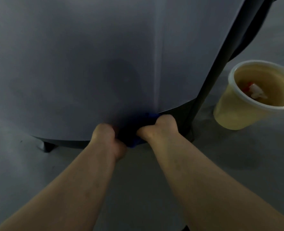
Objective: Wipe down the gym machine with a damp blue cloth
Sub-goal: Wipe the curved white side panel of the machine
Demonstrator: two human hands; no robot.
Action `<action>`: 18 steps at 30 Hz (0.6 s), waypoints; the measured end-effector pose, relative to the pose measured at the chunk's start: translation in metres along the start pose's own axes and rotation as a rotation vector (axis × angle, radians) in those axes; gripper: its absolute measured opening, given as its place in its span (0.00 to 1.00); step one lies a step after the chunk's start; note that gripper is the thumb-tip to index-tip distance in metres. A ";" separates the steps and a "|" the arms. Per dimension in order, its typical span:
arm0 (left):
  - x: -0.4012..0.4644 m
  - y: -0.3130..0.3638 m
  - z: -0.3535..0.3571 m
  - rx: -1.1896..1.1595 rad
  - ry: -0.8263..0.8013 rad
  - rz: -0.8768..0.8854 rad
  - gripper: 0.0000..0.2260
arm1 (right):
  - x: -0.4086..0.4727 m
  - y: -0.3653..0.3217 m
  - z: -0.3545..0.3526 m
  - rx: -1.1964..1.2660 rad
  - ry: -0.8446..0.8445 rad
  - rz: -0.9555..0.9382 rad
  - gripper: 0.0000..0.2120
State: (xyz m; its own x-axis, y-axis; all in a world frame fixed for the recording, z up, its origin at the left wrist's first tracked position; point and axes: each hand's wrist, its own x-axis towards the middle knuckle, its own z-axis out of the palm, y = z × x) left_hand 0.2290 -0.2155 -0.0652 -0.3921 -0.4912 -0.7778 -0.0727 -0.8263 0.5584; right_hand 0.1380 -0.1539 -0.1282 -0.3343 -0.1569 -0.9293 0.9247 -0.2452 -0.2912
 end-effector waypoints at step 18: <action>-0.008 -0.043 0.013 0.466 0.219 0.371 0.63 | 0.024 -0.030 -0.006 0.270 -0.014 -0.234 0.24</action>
State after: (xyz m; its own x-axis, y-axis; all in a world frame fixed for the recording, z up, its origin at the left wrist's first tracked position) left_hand 0.2236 -0.1721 -0.0795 -0.2747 -0.8076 -0.5219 -0.3793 -0.4077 0.8306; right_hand 0.1035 -0.1444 -0.1435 -0.5358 -0.0792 -0.8406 0.7418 -0.5198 -0.4238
